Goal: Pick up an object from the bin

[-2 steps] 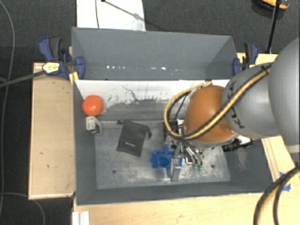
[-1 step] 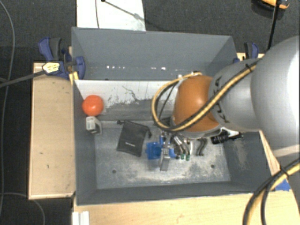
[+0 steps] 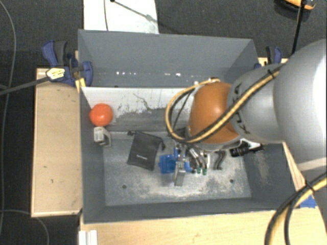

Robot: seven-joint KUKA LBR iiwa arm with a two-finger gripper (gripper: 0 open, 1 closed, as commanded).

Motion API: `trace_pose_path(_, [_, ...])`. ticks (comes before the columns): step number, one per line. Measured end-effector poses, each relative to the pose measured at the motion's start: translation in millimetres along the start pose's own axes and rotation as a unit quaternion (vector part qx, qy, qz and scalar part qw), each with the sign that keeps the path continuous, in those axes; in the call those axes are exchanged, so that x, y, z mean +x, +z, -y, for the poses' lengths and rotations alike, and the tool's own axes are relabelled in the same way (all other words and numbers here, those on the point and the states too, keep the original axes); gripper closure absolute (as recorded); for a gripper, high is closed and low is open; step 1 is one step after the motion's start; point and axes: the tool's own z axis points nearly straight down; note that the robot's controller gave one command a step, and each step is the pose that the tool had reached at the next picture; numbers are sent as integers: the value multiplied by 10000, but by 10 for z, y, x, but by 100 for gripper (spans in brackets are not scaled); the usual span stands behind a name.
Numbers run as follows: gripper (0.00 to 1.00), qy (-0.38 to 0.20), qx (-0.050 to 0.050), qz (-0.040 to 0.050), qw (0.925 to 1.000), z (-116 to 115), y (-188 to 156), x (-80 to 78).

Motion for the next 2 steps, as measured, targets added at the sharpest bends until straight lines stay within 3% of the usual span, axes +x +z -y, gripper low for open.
trace_pose_path(1, [100, -931, 3, 158, 9955, -66, -23, 168])
trace_pose_path(2, [0, -1796, -3, 12, 9837, -52, -415, 337])
